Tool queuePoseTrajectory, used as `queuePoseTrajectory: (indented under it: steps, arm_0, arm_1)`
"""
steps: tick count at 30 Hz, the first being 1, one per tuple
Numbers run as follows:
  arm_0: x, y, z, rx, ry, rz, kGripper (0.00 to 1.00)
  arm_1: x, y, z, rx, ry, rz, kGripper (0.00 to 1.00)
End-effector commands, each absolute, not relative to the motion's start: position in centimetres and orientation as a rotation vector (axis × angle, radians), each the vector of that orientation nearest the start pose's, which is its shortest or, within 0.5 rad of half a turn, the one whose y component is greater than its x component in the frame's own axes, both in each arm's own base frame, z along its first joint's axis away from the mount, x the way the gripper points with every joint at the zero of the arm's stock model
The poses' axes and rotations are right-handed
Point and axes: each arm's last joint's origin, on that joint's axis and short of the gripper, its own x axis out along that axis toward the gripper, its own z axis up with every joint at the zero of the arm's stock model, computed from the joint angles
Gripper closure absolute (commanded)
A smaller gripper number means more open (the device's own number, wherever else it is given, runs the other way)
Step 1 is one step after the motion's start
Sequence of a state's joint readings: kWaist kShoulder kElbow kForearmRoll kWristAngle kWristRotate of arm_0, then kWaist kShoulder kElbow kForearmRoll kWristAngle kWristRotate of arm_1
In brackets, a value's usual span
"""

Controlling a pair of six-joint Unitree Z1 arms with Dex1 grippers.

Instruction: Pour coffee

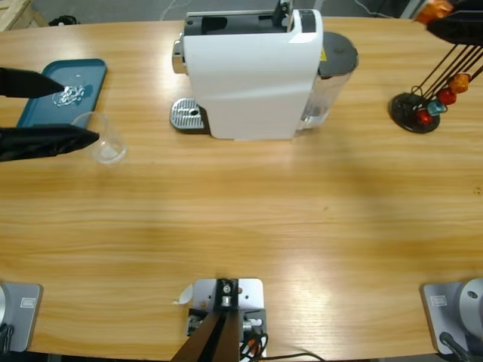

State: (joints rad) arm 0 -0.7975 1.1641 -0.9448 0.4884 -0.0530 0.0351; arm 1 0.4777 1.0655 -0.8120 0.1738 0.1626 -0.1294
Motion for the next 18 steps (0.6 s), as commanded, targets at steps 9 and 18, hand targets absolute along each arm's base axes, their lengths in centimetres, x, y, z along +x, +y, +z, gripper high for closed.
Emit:
queuePoseTrajectory:
  steps: [9,18]
  arm_0:
    - [6.8,-7.0,35.6,0.368,0.656,-0.785,0.004]
    - [7.0,-7.1,35.3,0.387,0.675,-0.770,0.000]
  arm_1:
    - [22.4,23.8,36.5,-0.370,0.446,1.269,1.000]
    - [27.2,26.5,34.7,-0.403,0.457,1.258,1.000]
